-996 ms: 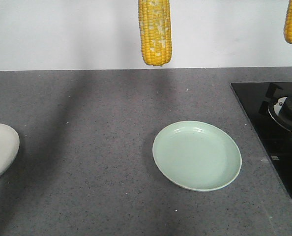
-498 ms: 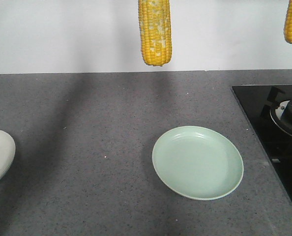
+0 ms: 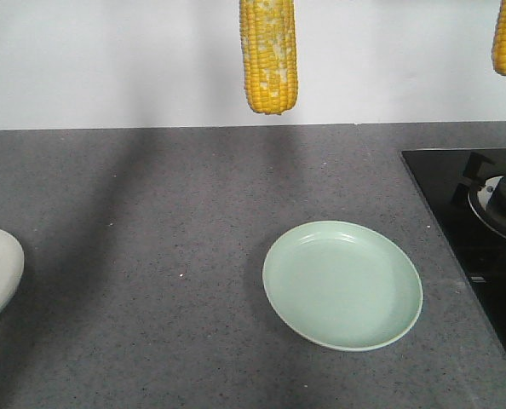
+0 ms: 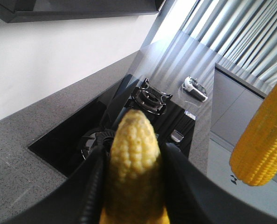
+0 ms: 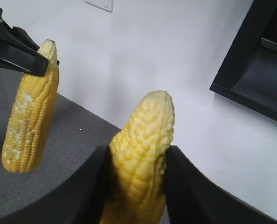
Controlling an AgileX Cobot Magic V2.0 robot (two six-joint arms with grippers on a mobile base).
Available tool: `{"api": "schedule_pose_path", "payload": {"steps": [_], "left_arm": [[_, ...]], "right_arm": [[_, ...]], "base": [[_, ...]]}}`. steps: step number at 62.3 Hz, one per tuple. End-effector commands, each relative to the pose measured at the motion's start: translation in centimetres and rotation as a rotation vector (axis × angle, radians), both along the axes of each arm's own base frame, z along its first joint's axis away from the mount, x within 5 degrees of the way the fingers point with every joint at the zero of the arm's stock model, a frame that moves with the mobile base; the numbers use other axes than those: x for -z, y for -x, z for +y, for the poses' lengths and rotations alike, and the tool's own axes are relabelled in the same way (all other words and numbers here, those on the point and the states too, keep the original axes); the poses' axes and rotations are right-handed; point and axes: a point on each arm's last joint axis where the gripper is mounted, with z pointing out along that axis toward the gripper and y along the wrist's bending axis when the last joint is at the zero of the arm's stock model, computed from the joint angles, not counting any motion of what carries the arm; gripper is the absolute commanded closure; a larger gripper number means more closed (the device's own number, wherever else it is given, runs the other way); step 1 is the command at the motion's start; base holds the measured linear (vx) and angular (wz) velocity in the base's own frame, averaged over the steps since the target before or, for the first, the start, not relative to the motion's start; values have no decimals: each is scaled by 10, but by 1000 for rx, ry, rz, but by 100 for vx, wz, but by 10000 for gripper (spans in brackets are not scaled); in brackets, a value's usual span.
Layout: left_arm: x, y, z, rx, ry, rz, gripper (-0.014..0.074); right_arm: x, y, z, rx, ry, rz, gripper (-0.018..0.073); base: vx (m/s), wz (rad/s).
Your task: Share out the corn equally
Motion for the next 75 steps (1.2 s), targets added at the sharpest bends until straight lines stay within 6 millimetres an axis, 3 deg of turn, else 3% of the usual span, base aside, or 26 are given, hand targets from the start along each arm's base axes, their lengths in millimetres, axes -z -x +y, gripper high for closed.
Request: {"api": "schedule_pose_path", "payload": {"steps": [1, 75], "left_arm": [[-46, 41, 10, 25, 98, -119, 603], [-46, 41, 10, 25, 98, -119, 603]], "right_arm": [[-10, 10, 2, -7, -12, -53, 564], [-10, 10, 2, -7, -12, -53, 564]], "base": [[0, 0], [0, 0]]}}
